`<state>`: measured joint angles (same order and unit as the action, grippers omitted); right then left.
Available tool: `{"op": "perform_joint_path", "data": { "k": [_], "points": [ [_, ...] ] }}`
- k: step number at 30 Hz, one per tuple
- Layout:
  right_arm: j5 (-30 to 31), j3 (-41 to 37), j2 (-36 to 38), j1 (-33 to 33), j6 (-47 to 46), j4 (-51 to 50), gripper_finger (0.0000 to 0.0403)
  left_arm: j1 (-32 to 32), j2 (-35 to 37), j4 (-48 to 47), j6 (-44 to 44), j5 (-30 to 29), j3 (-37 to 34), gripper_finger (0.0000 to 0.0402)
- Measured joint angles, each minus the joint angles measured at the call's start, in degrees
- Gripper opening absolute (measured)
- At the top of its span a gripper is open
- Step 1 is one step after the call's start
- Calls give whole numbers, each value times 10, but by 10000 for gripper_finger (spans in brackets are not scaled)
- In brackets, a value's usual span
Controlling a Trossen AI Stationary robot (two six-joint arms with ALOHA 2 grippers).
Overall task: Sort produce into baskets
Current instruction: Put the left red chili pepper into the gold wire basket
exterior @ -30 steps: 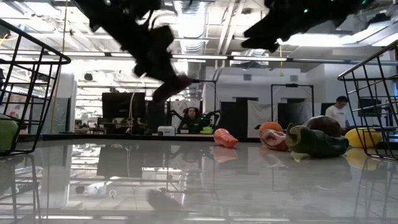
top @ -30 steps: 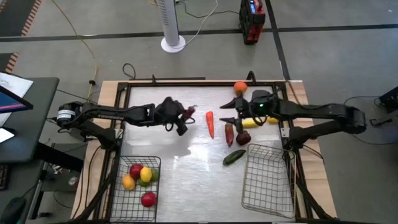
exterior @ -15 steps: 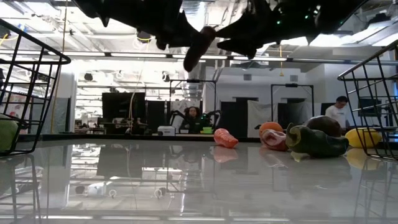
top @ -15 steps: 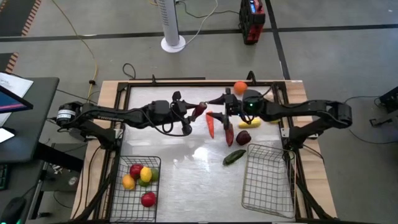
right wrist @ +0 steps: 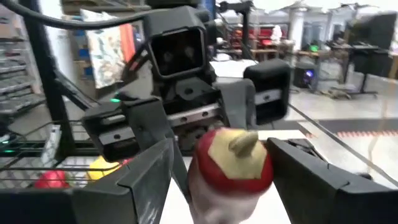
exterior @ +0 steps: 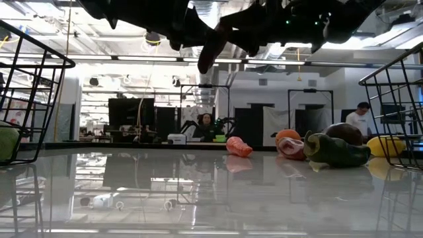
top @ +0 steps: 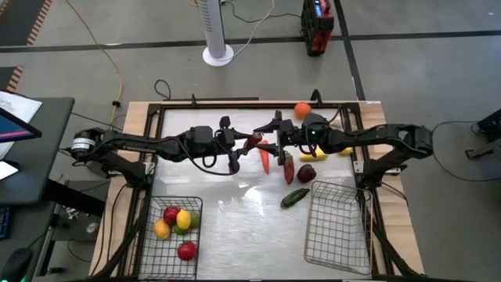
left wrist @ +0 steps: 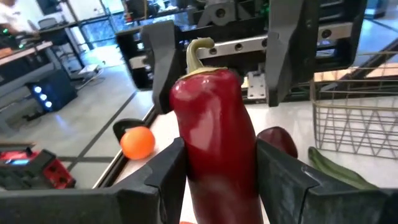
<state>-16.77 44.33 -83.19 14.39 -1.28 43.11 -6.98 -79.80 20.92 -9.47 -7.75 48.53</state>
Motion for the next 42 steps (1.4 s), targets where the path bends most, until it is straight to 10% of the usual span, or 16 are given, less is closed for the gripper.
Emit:
{"op": "perform_joint_path", "data": {
  "k": [12, 28, 42],
  "points": [
    [-25, 21, -24, -16, 16, 22, 279, 1, 0, 1, -19, 14, 0, 155],
    [-26, 21, -24, -15, 14, 21, 175, 1, 0, -3, -5, 19, 0, 157],
    [-26, 21, -24, -15, 15, 11, 171, 6, 0, -11, 3, -30, 0, 275]
  ]
}}
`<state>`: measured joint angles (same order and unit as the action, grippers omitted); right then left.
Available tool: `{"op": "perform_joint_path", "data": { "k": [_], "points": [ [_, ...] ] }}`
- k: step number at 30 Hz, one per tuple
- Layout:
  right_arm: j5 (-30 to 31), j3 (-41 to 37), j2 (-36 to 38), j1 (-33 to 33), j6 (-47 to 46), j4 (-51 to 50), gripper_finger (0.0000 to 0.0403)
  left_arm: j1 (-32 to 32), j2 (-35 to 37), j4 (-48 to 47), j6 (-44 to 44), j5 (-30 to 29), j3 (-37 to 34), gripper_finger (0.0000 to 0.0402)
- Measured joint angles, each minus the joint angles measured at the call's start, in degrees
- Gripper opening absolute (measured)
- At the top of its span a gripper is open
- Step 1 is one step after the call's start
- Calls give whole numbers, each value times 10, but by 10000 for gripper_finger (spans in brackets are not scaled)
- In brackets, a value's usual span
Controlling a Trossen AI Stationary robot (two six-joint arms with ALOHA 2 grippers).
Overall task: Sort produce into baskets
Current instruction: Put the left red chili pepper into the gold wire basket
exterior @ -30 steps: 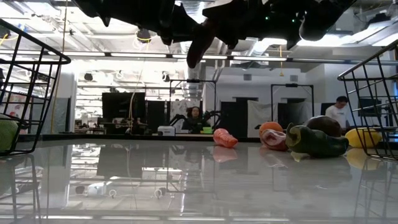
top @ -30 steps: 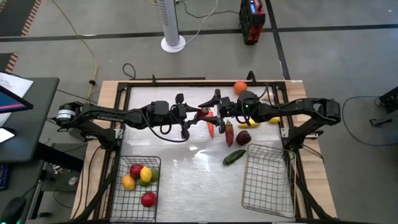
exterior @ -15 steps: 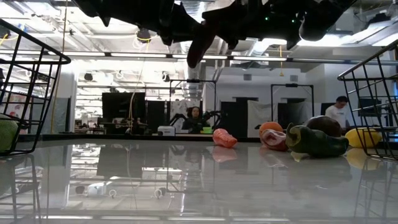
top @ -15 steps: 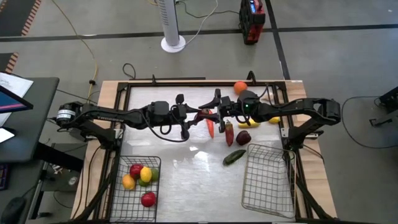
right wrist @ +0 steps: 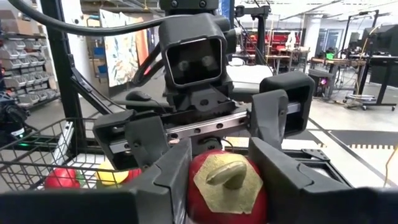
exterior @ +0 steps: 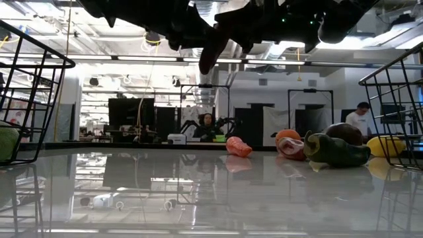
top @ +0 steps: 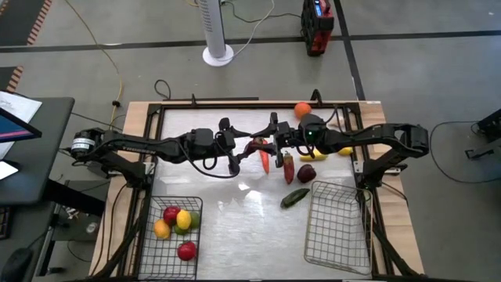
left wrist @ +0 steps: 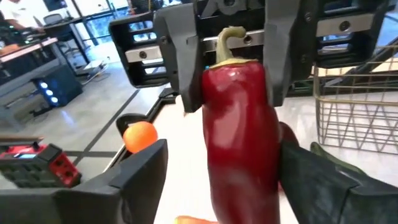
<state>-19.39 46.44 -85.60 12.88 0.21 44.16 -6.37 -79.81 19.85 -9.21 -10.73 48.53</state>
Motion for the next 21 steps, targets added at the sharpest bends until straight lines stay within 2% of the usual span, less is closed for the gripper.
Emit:
{"op": "perform_joint_path", "data": {
  "k": [5, 13, 21],
  "points": [
    [2, 1, 1, 0, -1, -26, 186, 0, 4, -43, 2, -16, 9, 305],
    [-4, 1, 15, 11, 1, -67, 169, 1, 8, -110, 35, -4, 36, 333],
    [-4, 0, 34, 11, 12, -106, 175, 2, 8, -121, 50, 81, 36, 341]
  ]
}}
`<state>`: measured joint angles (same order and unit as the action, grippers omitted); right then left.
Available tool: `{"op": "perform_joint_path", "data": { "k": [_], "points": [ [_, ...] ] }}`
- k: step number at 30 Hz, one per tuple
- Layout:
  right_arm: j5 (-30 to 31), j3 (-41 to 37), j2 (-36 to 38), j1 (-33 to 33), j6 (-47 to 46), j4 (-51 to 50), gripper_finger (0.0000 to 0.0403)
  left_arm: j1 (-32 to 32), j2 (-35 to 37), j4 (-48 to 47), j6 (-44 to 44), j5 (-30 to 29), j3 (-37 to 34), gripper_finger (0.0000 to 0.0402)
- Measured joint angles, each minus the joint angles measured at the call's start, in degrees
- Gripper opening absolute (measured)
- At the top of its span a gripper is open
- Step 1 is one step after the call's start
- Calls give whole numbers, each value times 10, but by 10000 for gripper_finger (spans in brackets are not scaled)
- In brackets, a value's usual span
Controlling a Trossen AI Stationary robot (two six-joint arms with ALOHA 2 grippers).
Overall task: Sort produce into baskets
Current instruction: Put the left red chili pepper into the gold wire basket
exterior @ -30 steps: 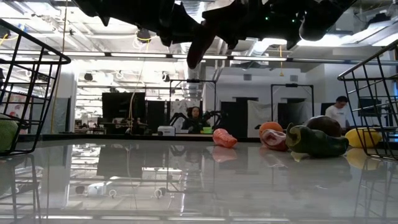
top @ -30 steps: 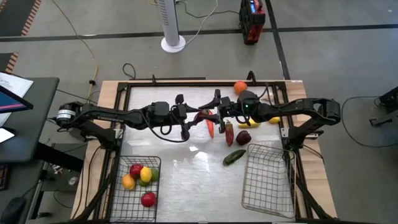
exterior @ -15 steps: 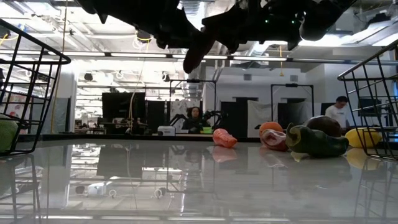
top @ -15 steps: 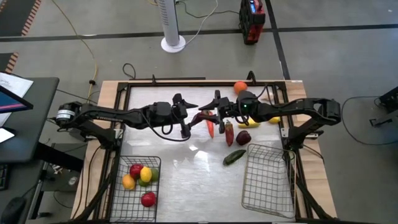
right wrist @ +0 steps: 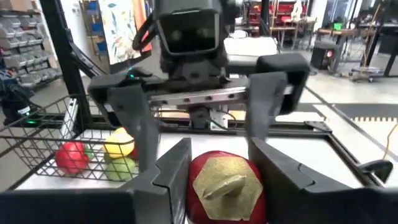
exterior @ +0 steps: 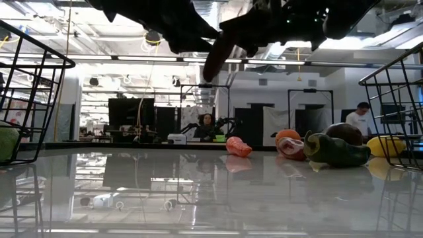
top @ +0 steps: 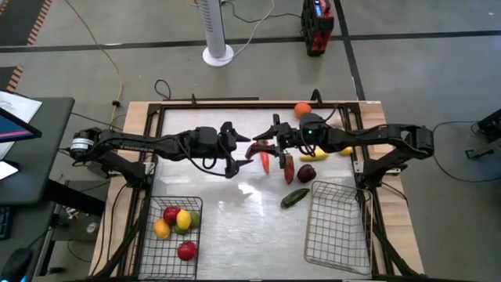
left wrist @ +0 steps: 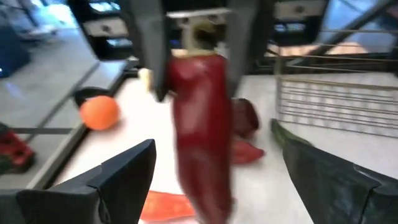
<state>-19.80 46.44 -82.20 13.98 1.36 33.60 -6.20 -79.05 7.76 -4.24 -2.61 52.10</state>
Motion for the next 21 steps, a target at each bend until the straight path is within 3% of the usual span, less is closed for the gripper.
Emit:
{"op": "perform_joint_path", "data": {
  "k": [8, 14, 21],
  "points": [
    [0, 0, 92, -17, -8, -193, 179, 6, 0, -50, 5, 42, 0, 342],
    [0, 0, 191, -70, -57, -383, 176, 7, 0, -80, 36, 45, 0, 342],
    [0, 0, 309, -138, -129, -517, 180, 7, 0, -86, 55, 36, 0, 342]
  ]
}}
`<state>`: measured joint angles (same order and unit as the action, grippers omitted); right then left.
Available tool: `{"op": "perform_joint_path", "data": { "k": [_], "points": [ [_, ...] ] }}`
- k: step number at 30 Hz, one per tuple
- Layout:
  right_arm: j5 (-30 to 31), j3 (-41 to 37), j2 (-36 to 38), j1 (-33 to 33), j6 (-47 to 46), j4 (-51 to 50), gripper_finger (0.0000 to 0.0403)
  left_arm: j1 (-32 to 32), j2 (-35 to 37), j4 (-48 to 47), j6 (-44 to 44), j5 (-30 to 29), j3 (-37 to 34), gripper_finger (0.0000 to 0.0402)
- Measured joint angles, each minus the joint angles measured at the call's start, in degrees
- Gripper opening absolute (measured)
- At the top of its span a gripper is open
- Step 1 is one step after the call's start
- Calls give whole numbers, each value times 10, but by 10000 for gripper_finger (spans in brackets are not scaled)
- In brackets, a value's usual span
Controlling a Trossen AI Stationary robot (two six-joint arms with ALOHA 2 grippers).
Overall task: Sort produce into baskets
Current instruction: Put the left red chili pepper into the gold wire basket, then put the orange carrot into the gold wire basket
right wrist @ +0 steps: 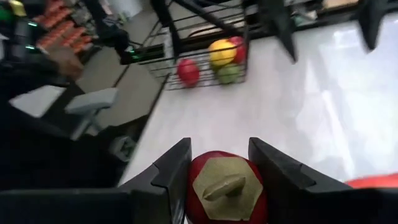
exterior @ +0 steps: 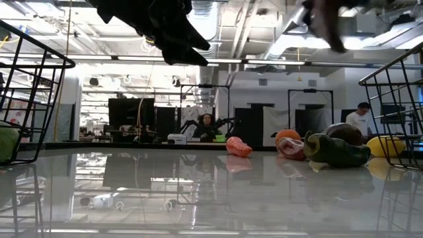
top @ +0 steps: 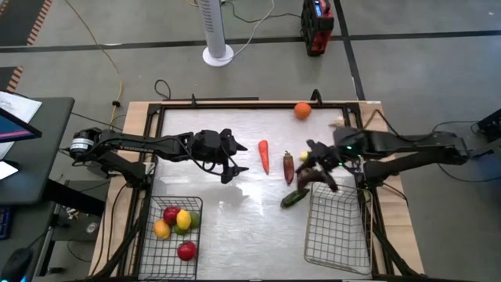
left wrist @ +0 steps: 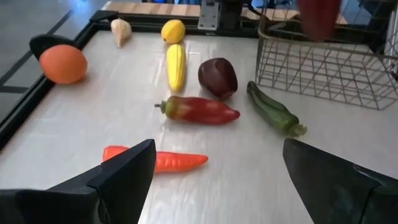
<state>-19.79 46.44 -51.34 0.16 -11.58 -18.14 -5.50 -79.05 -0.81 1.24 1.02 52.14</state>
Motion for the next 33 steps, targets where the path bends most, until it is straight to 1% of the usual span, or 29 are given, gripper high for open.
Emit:
{"op": "perform_joint_path", "data": {
  "k": [5, 7, 8, 11, 13, 15, 21, 24, 27, 29, 31, 33],
  "points": [
    [4, 0, 55, -41, -73, -87, 178, 0, 0, 4, 6, -4, 0, 342],
    [19, 0, 62, -56, -87, -138, 179, 0, 0, 4, 7, -14, 0, 342],
    [36, 0, 61, -64, -91, -167, 181, 0, 0, 4, 9, -19, 0, 342],
    [118, 0, 47, -89, -123, -246, 193, 0, 0, 3, 10, -23, 0, 342],
    [154, 0, 30, -99, -140, -293, 207, 0, 0, 2, 10, -24, 0, 342],
    [171, 0, 12, -107, -153, -319, 222, 0, 0, 1, 10, -23, 0, 342],
    [169, 4, -32, -119, -183, -339, 264, 0, 0, 3, -12, -31, 0, 342],
    [179, 40, -52, -112, -184, -352, 270, 0, 0, 10, -21, -50, 0, 341],
    [218, 92, -74, -98, -175, -358, 271, 0, 0, 13, -23, -76, 0, 341],
    [245, 126, -90, -85, -152, -357, 271, 0, 0, 13, -23, -91, 0, 341],
    [247, 153, -114, -58, -131, -357, 270, 0, 0, 12, -23, -103, 0, 341],
    [228, 166, -149, -18, -118, -354, 269, 0, 0, 12, -29, -109, 0, 341]
  ]
}}
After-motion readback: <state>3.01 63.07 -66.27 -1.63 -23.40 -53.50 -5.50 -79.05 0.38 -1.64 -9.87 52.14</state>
